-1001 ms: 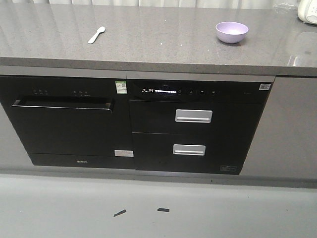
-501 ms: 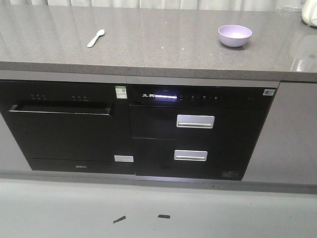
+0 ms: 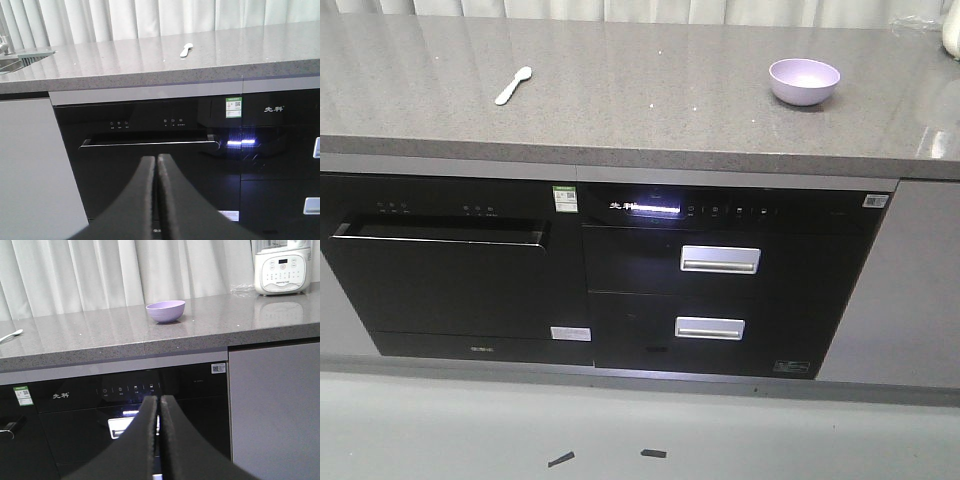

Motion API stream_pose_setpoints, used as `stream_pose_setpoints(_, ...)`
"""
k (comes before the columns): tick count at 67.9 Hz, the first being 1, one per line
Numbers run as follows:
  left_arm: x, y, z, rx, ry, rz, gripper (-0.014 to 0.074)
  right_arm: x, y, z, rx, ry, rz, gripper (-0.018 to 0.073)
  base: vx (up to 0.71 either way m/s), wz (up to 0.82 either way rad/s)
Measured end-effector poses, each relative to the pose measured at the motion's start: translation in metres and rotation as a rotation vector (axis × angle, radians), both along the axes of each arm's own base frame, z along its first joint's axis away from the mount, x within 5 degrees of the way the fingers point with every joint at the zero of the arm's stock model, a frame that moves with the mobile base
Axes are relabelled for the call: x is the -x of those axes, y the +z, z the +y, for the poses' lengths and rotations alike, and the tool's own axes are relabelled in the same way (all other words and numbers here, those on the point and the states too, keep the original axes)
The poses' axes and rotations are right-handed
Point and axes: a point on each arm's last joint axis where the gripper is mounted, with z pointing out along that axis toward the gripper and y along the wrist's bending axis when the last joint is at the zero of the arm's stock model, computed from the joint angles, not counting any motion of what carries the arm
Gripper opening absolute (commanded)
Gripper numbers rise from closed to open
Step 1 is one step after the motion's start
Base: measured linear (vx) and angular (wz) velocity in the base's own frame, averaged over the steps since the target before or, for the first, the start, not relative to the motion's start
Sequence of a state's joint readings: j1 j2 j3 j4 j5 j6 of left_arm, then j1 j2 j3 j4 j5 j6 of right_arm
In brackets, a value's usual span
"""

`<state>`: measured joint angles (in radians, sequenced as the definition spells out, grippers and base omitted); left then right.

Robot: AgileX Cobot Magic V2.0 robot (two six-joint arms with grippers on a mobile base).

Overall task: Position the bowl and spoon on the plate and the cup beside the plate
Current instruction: 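Continue driving the base closer to the counter edge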

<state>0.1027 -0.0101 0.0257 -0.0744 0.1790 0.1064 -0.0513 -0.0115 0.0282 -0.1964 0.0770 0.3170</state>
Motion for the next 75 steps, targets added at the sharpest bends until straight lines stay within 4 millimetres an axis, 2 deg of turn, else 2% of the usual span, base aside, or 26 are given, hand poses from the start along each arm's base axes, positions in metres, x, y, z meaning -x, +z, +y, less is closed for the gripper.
stream_pose_setpoints(75, 0.0, 0.0, 0.0, 0.0, 0.0, 0.0, -0.0006, 0.0, 0.0, 0.0, 0.0, 0.0, 0.0, -0.0003, 0.09, -0.06)
